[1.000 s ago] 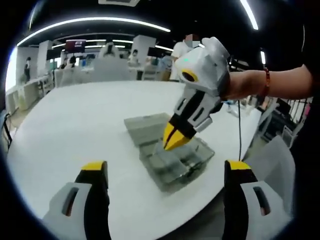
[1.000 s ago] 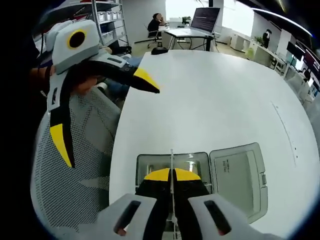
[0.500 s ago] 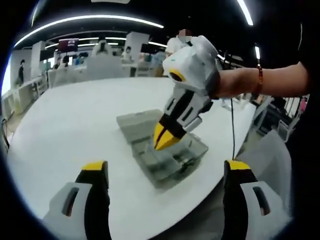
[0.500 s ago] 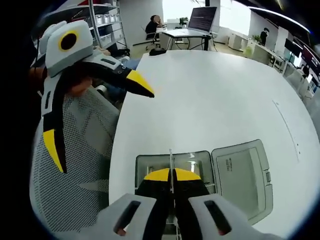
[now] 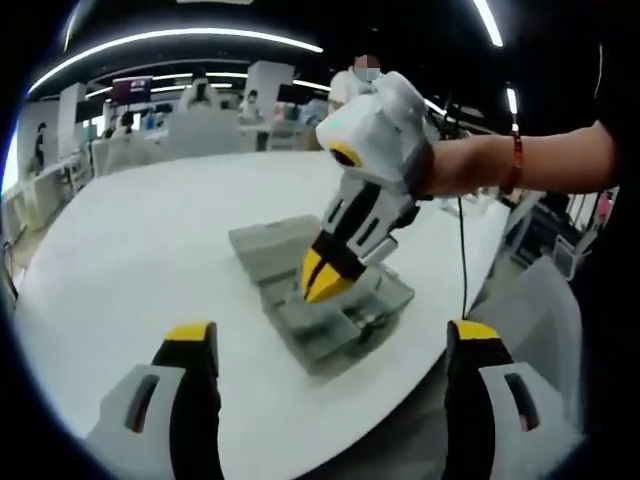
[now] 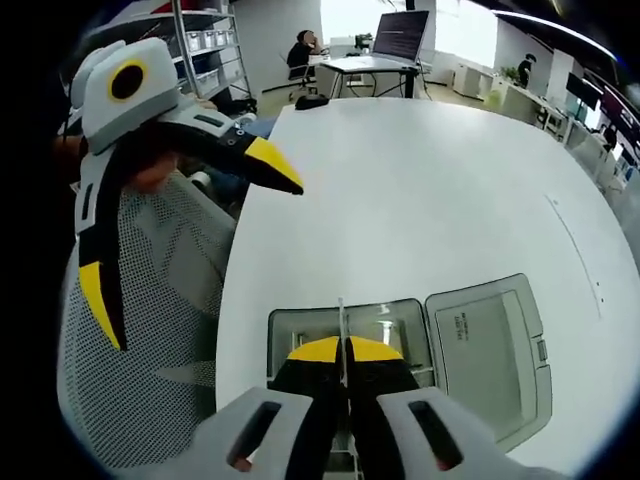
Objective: Insert the divider into the dual guide fixture by aligning both edges with the guide slots and pushing it downward to the bottom, including one-sided entry, uneven engagement, binding, and posture correction.
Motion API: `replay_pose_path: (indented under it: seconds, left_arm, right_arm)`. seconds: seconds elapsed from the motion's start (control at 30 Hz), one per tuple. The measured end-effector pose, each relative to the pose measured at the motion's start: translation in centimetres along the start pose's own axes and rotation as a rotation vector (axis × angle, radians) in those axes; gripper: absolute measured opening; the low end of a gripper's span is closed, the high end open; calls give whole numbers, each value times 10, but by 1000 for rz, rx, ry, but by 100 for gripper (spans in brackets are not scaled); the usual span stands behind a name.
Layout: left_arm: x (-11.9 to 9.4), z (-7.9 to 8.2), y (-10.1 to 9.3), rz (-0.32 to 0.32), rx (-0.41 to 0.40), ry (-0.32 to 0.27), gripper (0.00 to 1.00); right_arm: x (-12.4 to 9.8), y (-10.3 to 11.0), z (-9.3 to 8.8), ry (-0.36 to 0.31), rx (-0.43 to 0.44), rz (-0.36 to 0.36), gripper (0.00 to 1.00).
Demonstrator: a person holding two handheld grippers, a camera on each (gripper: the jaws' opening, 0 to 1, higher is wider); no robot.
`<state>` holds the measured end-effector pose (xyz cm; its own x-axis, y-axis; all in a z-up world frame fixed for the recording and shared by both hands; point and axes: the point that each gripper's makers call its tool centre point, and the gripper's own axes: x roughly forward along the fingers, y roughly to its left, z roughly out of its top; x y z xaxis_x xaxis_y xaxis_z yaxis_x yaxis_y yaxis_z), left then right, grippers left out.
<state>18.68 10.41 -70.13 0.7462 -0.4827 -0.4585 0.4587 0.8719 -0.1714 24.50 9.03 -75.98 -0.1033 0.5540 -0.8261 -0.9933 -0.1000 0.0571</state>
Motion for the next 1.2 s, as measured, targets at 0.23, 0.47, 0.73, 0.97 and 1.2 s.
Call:
replay_pose_path:
  seconds: [0.23, 0.47, 0.73, 0.97, 1.2]
  left_arm:
    - [-1, -1, 1, 3, -3, 3, 93]
    - [-1, -2, 1, 7, -3, 12, 91]
    - [0, -2, 0, 5, -5, 18, 90]
    - [-1, 0, -1, 7, 3, 20, 90]
    - [-2, 0, -2, 10, 16, 32, 90]
  right_arm:
    - [5, 1, -2, 17, -2, -2, 0]
    - [6, 2, -3, 22, -5, -9, 0]
    - [9, 3, -4, 37, -19, -13, 0]
    - [11, 2, -5, 45, -20, -18, 0]
    - [15, 1, -8, 52, -16, -20, 0]
